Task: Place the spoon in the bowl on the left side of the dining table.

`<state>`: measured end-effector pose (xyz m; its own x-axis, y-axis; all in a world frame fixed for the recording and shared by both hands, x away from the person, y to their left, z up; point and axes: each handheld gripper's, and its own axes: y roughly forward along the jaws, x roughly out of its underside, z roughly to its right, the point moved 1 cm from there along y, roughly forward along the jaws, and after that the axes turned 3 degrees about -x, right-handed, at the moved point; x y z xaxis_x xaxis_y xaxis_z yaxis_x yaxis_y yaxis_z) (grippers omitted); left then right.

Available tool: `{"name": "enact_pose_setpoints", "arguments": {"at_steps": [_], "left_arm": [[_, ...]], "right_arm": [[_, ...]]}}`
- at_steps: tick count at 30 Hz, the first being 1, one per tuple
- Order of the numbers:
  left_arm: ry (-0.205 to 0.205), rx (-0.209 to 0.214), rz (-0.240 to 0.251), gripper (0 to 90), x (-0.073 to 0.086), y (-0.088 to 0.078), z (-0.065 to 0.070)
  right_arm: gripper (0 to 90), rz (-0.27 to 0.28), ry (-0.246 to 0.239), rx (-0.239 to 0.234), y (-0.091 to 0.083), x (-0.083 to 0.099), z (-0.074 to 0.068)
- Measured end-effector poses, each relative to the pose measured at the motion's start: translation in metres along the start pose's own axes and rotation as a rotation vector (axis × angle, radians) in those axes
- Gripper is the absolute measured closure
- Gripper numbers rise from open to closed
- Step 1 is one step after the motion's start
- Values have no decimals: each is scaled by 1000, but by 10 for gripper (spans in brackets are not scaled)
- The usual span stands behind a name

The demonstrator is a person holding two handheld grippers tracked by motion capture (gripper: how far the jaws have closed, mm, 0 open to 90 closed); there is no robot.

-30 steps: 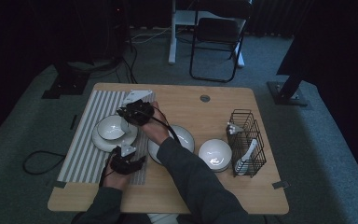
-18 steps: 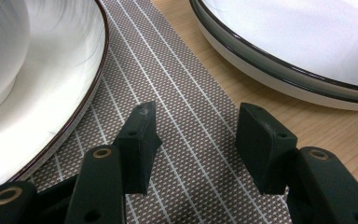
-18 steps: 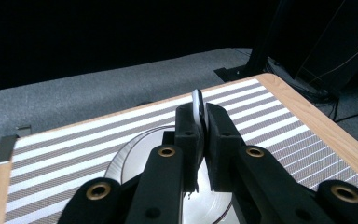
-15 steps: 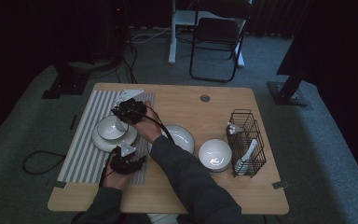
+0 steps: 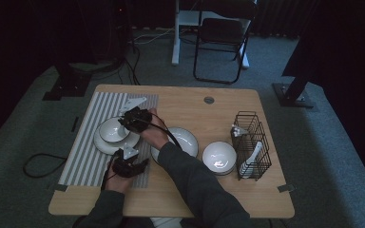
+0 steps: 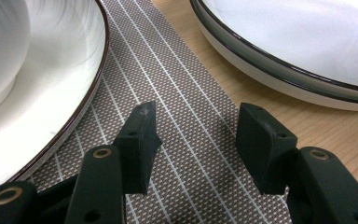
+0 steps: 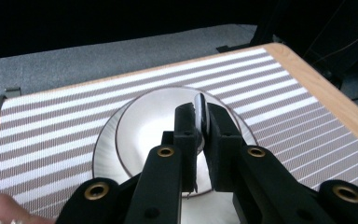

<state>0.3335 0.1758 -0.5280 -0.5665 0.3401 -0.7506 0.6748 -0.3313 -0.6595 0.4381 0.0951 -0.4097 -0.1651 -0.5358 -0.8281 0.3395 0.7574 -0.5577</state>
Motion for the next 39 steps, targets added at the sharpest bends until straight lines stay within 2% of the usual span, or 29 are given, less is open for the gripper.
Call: {"name": "enact_pose_setpoints", "arguments": {"at_steps": [7, 21, 27, 32, 39], "left_arm": [[-1, 0, 0, 496, 0, 0, 0], [-7, 3, 0, 496, 0, 0, 0], [-9, 5, 0, 496, 0, 0, 0], [-6, 4, -2, 497, 0, 0, 0], [-8, 4, -1, 496, 0, 0, 0]], "right_arm": [[831, -34, -16, 2, 3, 12, -1], [764, -55, 12, -6, -6, 34, -2], [735, -74, 0, 4, -8, 41, -5], [711, -62, 5, 8, -14, 42, -8], [684, -33, 15, 23, -32, 40, -10]]}}
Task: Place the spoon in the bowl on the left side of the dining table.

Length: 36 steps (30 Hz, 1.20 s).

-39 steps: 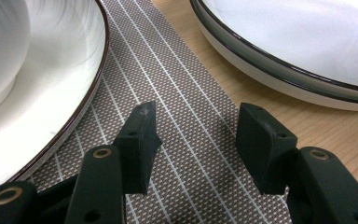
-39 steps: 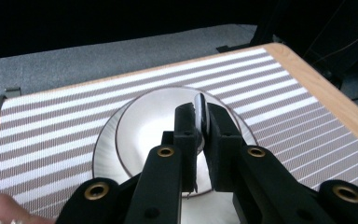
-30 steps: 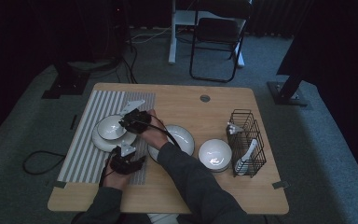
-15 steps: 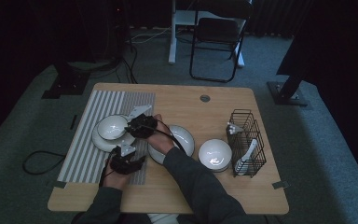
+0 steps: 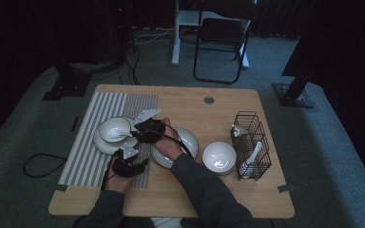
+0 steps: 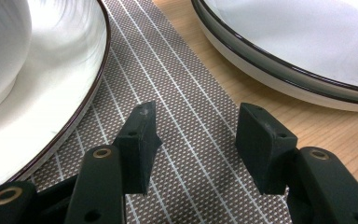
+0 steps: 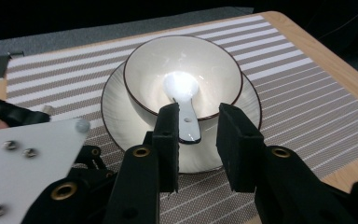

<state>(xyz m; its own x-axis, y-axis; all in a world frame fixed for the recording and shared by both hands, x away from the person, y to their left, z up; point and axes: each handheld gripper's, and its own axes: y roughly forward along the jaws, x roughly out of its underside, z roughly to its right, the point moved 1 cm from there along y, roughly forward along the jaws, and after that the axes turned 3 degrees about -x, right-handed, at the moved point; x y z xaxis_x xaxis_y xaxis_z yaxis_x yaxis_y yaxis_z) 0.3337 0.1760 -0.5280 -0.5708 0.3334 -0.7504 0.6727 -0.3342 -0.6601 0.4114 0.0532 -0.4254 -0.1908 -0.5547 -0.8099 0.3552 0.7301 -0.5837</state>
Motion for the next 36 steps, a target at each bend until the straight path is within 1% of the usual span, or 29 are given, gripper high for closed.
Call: {"name": "enact_pose_setpoints", "arguments": {"at_steps": [3, 7, 9, 11, 15, 21, 23, 25, 30, 36], "left_arm": [[-1, -1, 0, 494, 0, 0, 0], [-1, -2, 0, 494, 0, 0, 0], [0, -2, 0, 494, 0, 0, 0], [1, -3, 0, 493, 0, 0, 0], [3, -2, -3, 493, 0, 0, 0], [-1, -3, -1, 492, 0, 0, 1], [-2, -2, -3, 492, 0, 0, 0], [-3, -2, -2, 492, 0, 0, 0], [-6, -2, 0, 492, 0, 0, 1], [-1, 0, -6, 492, 0, 0, 0]], "right_arm": [[668, 13, 20, -1, -10, 0, -2], [649, 21, 24, 6, -22, 1, -3], [642, 22, 37, 8, -26, 3, -3], [637, 23, 51, 8, -30, 7, -4], [627, 12, 53, 19, -35, 15, -5], [610, 21, 98, 23, -46, 27, -6], [605, 18, 101, 35, -50, 31, -7], [600, 10, 95, 44, -51, 34, -7], [594, 6, 120, 46, -55, 42, -6], [585, 8, 129, 48, -58, 46, -7]]}}
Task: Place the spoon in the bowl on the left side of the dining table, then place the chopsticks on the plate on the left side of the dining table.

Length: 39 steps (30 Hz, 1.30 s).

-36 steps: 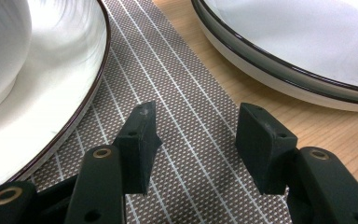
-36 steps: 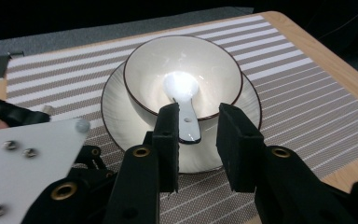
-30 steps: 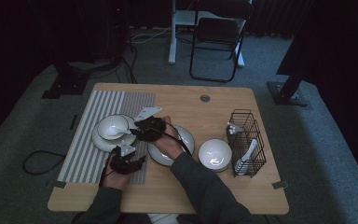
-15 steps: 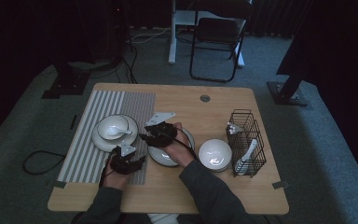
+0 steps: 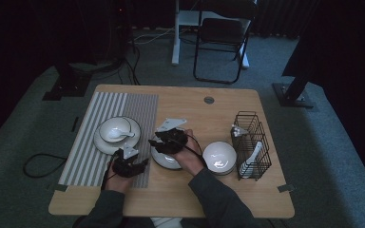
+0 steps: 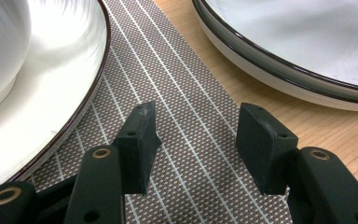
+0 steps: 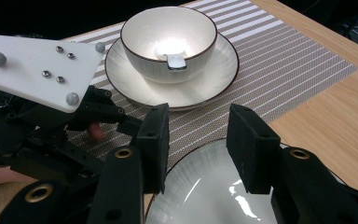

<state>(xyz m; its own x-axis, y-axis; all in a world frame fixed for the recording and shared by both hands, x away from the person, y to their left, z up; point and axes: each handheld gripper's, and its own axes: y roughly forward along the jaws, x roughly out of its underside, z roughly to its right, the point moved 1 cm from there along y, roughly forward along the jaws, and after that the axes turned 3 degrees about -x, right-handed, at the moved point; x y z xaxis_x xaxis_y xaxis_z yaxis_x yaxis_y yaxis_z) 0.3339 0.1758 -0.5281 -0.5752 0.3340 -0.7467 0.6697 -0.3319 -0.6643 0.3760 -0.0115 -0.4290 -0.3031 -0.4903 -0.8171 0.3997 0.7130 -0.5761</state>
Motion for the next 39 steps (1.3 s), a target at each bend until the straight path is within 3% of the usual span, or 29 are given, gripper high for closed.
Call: {"name": "enact_pose_setpoints", "arguments": {"at_steps": [11, 30, 39], "left_arm": [[-1, 0, -2, 489, 0, 0, 0], [-11, -8, 10, 490, 0, -1, -2], [17, -26, 27, 492, -7, -8, 1]], "right_arm": [[566, -3, 28, 10, -6, 9, 2], [553, -1, 17, 28, -19, 22, -10], [552, 12, 9, 42, -29, 33, -16]]}}
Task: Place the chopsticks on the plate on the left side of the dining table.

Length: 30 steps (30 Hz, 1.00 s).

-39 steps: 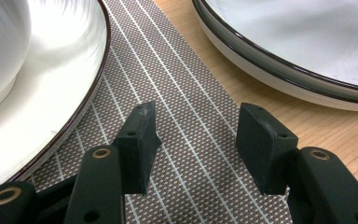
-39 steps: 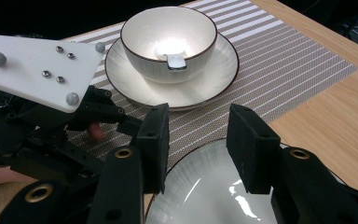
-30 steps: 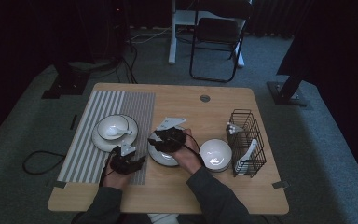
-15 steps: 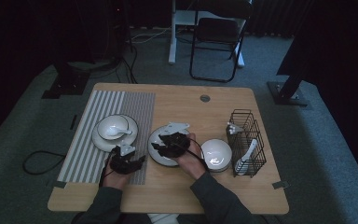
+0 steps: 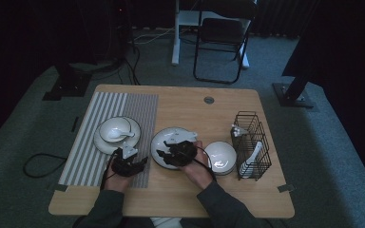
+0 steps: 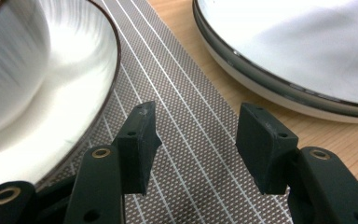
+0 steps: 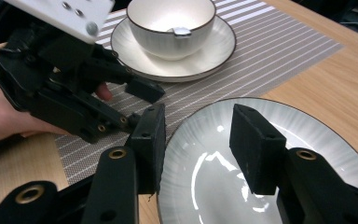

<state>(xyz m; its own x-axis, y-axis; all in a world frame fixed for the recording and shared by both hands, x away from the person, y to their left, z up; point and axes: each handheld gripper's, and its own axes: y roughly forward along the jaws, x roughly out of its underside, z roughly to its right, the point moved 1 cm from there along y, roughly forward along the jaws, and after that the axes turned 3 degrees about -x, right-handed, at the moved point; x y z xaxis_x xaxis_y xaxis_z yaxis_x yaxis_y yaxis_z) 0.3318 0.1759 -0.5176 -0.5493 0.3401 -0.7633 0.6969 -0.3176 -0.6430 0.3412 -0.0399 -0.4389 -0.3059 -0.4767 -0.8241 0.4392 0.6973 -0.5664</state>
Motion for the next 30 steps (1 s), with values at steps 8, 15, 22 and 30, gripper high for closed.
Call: {"name": "enact_pose_setpoints", "arguments": {"at_steps": [8, 15, 22, 30], "left_arm": [[19, 18, -3, 523, -9, -5, 0], [64, 50, -8, 525, -20, -3, 6], [73, 79, -10, 537, -33, -5, 7], [60, 119, 18, 537, -48, -7, 7]], "right_arm": [[552, 13, 16, 12, -12, 11, 2], [544, 35, 37, 32, -26, 20, 1], [544, 27, 42, 47, -32, 37, -7], [544, 23, 47, 68, -39, 53, -14]]}}
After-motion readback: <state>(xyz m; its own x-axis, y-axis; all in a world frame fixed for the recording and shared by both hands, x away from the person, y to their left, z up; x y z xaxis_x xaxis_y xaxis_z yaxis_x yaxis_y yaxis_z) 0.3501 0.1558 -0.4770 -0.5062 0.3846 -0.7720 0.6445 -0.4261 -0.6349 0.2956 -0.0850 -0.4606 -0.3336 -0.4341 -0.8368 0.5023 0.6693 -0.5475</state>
